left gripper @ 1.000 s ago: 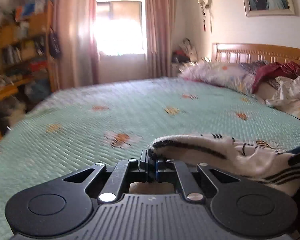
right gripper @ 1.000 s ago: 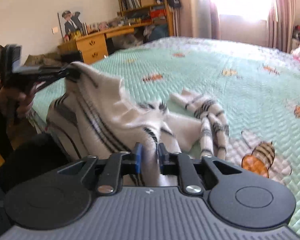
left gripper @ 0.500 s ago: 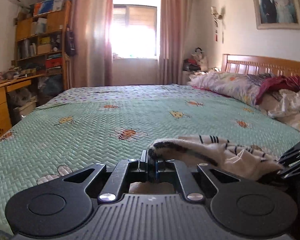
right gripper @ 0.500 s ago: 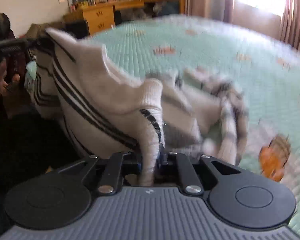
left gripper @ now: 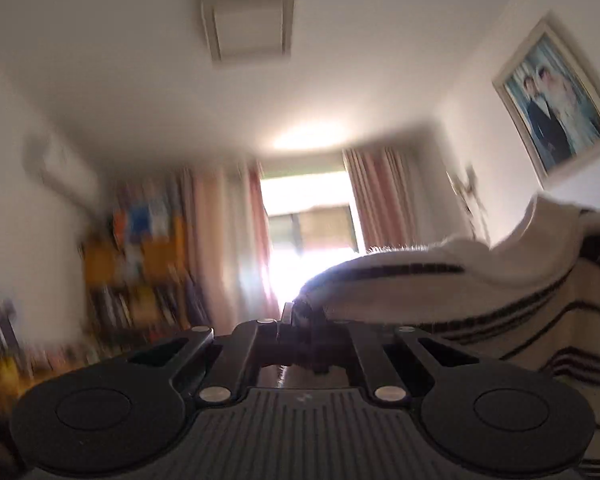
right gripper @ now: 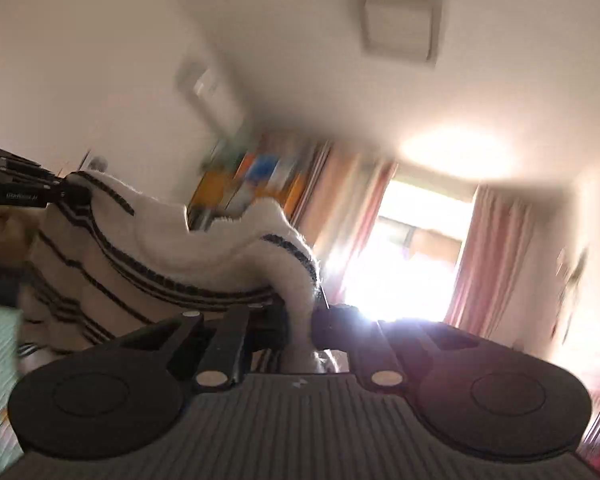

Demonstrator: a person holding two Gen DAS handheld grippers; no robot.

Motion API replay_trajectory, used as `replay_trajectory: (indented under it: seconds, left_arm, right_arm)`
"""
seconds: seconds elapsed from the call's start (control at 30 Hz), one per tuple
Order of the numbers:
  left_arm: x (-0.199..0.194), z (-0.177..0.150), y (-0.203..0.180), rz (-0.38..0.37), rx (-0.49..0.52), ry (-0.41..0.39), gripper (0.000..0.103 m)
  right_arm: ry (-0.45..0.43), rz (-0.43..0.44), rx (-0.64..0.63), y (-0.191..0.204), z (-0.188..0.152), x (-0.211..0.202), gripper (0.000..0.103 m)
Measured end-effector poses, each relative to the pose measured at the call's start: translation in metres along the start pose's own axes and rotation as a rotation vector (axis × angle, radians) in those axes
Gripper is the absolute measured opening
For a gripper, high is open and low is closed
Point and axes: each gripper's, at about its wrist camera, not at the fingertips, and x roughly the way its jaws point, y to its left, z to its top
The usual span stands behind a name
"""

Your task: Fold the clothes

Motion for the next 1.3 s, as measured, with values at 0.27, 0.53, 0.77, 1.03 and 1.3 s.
replay_trajectory:
  seconds: [0.27, 0.53, 0.77, 1.03, 1.3]
  left_arm:
    - [-0.015, 0.045, -0.033, 0.117, 0.093, -0.093, 0.006]
    - [0.004, -0.017, -0.037, 0.083, 0.061, 0.062, 0.006]
    - [0.07, -0.013, -0.024, 0.09, 0.141, 0.083, 0.006]
    - [0.239, -0.092, -0.034, 0.073, 0.21, 0.256, 0.006]
    - [0.434, -0.311, -0.069, 0.097, 0.39, 0.759, 0.044]
  right_arm:
    - [-0.026, -0.102, -0.017, -0.017, 0.028, 0.019, 0.012]
    - [0.133, -0.037, 0.037, -0.001, -0.021, 0.021, 0.012]
    - [0.139, -0.062, 0.059, -0.017, -0.02, 0.058, 0.012]
    - [0.272, -0.063, 0.085, -0.05, -0.077, 0.192, 0.012]
    - [0.57, -0.086, 0.292, -0.059, -0.245, 0.389, 0.035]
